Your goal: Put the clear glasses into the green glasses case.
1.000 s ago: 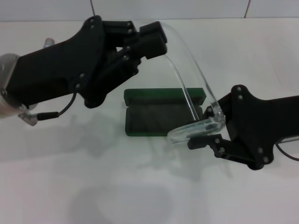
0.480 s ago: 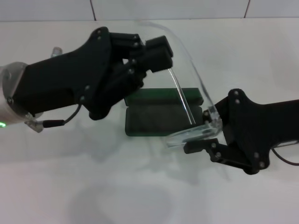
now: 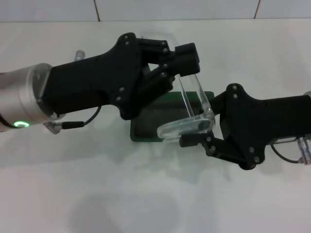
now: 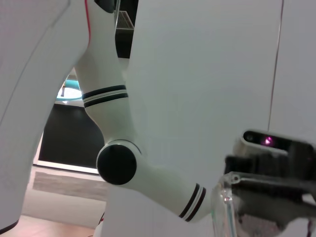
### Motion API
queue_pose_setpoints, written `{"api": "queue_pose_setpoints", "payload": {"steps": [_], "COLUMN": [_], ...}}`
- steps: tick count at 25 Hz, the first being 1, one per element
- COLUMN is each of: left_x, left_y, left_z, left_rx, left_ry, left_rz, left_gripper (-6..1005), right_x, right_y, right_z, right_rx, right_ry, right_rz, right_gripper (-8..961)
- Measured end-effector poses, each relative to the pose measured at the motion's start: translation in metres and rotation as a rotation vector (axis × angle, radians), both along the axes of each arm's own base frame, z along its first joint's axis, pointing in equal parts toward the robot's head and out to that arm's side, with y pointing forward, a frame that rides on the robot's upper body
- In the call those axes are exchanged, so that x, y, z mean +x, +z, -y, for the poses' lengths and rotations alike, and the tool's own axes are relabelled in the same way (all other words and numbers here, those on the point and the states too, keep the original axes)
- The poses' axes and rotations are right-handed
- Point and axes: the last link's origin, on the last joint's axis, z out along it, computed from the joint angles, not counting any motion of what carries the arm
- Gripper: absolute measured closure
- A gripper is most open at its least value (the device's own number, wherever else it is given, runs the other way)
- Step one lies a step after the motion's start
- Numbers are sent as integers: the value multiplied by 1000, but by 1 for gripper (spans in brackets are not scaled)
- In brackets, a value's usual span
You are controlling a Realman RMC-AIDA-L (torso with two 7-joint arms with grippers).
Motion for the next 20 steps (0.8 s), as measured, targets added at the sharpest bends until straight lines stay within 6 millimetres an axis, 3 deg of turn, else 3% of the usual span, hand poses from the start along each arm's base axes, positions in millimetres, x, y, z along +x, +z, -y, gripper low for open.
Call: {"api": "queue_pose_setpoints", "payload": {"steps": [20], "left_x": [-5], "left_y": [-7], "left_z": [1], "left_rx": [-1], "left_ry": [2], "left_rz": [-57], "left_gripper": [925], "right_x": [-3], "right_y": [3], "right_z": [-5], "right_rx": [46], "right_ry": [0], "right_rz": [-30], "right_gripper": [832]}}
